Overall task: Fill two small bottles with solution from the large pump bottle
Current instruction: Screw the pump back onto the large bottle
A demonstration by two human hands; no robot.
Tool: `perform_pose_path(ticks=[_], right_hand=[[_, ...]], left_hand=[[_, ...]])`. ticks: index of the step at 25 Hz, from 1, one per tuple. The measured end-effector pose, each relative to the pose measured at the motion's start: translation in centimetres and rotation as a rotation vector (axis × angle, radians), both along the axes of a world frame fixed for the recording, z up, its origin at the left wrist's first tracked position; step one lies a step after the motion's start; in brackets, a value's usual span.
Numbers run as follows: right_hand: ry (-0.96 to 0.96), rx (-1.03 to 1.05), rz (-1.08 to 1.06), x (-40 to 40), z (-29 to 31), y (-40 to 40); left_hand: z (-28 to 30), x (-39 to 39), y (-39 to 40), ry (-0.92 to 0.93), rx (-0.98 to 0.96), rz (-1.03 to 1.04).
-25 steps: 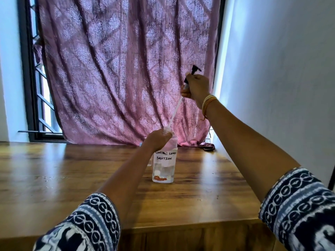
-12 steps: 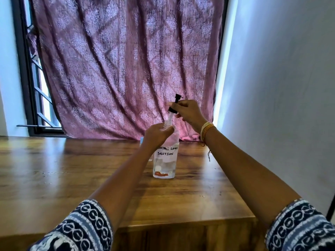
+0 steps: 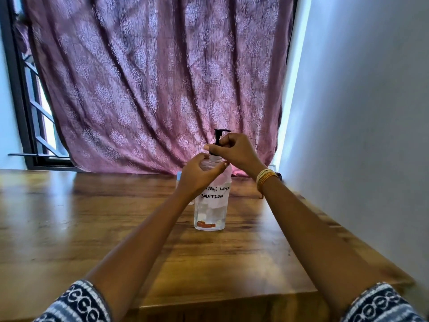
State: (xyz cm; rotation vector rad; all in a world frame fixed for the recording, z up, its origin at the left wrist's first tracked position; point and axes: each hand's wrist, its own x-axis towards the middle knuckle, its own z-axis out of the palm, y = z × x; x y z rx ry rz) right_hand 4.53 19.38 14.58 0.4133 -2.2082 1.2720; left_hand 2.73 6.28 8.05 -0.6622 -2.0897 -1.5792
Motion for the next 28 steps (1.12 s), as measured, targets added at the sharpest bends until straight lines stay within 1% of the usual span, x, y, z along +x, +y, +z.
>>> perform_pose_path(ticks=[2, 3, 4, 6, 7, 8, 10, 12, 14, 15, 18, 20, 21, 23, 25, 26, 28], right_hand=[[-0.023, -0.001, -0.010, -0.4, -0.3, -0.6], [-0.057, -0.026, 0.067, -0.7, -0.4, -0.7], [-0.100, -0.104, 0.185, -1.0, -0.5, -0.5], [-0.214, -0.315, 0.438, -1.4, -0.7, 0.5], [-0.244, -0.369, 0.533, -1.5, -0.9, 1.2], [-0.245, -0.383, 0.583, -1.7, -1.1, 1.7], [-0.210, -0.384, 0.548, -2.1, -1.4, 2.0], [-0.156, -0.303, 0.426, -2.7, -1.4, 1.5], [-0.152, -0.239, 0.413, -3.1, -1.4, 0.6], [-0.173, -0.243, 0.468, -3.2, -1.4, 0.4], [-0.244, -0.375, 0.728, -2.6, -1.3, 1.4], [-0.231, -0.421, 0.774, -2.5, -1.5, 2.5], [-0.219, -0.440, 0.750, -2.4, -1.8, 2.7], [-0.176, -0.440, 0.626, -2.3, -2.0, 2.1], [-0.118, -0.374, 0.508, -2.3, -2.1, 1.5], [-0.111, -0.341, 0.497, -2.1, -2.0, 1.1], [-0.162, -0.324, 0.586, -1.7, -1.9, 1.2]], left_hand=[[-0.2, -0.1, 0.1, -0.017, 0.064, -0.021], [-0.3, -0.1, 0.2, -0.022, 0.083, -0.028], [-0.3, -0.2, 0.2, -0.020, 0.091, -0.026], [-0.5, -0.6, 0.3, -0.005, 0.096, -0.014], [-0.6, -0.5, 0.3, 0.012, 0.093, -0.006], [-0.8, -0.6, 0.3, 0.027, 0.088, 0.000], [-1.1, -1.0, 0.2, 0.042, 0.085, -0.016], [-1.3, -1.4, 0.2, 0.054, 0.088, -0.056], [-1.4, -1.6, 0.1, 0.064, 0.098, -0.069], [-1.4, -1.6, 0.0, 0.071, 0.093, -0.062], [-1.3, -1.2, -0.1, 0.055, 0.059, -0.042], [-1.3, -0.9, -0.1, 0.034, 0.058, -0.055], [-1.3, -0.7, -0.1, 0.030, 0.057, -0.062], [-1.2, -0.4, -0.1, 0.027, 0.045, -0.072], [-1.3, -0.3, -0.1, 0.025, 0.048, -0.079], [-1.3, -0.3, -0.1, 0.024, 0.053, -0.078], [-1.3, -0.2, -0.1, 0.026, 0.053, -0.071]])
